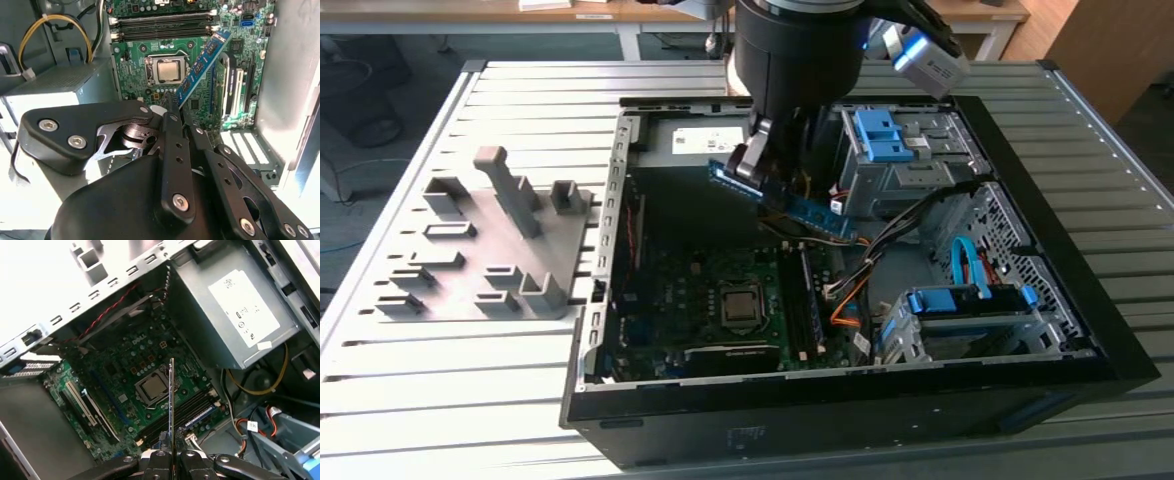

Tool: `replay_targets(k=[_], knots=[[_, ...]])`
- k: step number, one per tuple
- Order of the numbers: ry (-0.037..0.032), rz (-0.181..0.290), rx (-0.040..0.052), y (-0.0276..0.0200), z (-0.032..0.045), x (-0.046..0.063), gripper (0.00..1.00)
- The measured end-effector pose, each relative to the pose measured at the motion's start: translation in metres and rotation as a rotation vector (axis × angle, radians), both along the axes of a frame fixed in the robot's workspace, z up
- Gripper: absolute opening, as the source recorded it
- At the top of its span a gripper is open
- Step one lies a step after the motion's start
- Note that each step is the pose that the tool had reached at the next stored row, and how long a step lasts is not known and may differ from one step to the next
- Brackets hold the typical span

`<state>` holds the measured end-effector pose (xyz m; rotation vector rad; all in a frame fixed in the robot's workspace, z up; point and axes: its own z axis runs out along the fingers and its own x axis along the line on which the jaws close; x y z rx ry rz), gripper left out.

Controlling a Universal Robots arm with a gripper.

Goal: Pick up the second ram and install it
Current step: 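Insert the second ram into the second slot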

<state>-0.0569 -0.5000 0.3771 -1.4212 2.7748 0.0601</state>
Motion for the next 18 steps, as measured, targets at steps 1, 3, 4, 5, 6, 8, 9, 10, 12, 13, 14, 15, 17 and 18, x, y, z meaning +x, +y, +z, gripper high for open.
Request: replay_targets(k=[1, 3, 4, 5, 6, 8, 9, 10, 12, 13, 14, 15, 17, 18], knots=[[0.0000, -0.011, 0.0000, 0.0000, 0.0000, 0.0000, 0.14], [0.0000, -0.034, 0.0001, 0.0000, -0.0002, 0.0000, 0.14], [0.0000, -0.044, 0.0000, 0.0000, -0.0002, 0.0000, 0.14], [0.0000, -0.054, 0.0000, 0.0000, -0.0002, 0.0000, 0.14], [0.0000, -0.064, 0.0000, 0.0000, -0.0003, 0.0000, 0.14], [0.0000, -0.083, 0.0001, 0.0000, -0.0004, 0.0000, 0.14], [-0.0001, -0.093, 0.0001, 0.0000, -0.0005, 0.0000, 0.14], [-0.0001, -0.103, 0.0001, 0.0000, -0.0005, 0.0000, 0.14], [0.0000, -0.124, 0.0000, 0.0000, -0.0006, 0.0000, 0.14], [0.0000, -0.134, 0.0000, 0.0000, -0.0007, 0.0000, 0.14], [0.0000, -0.144, 0.0000, 0.0000, -0.0007, 0.0000, 0.14], [-0.0001, -0.154, 0.0001, 0.0000, -0.0008, 0.0000, 0.14], [0.0000, -0.174, 0.0001, 0.0000, -0.0008, 0.0000, 0.14], [-0.0001, -0.184, 0.0001, 0.0000, -0.0009, 0.0000, 0.14]])
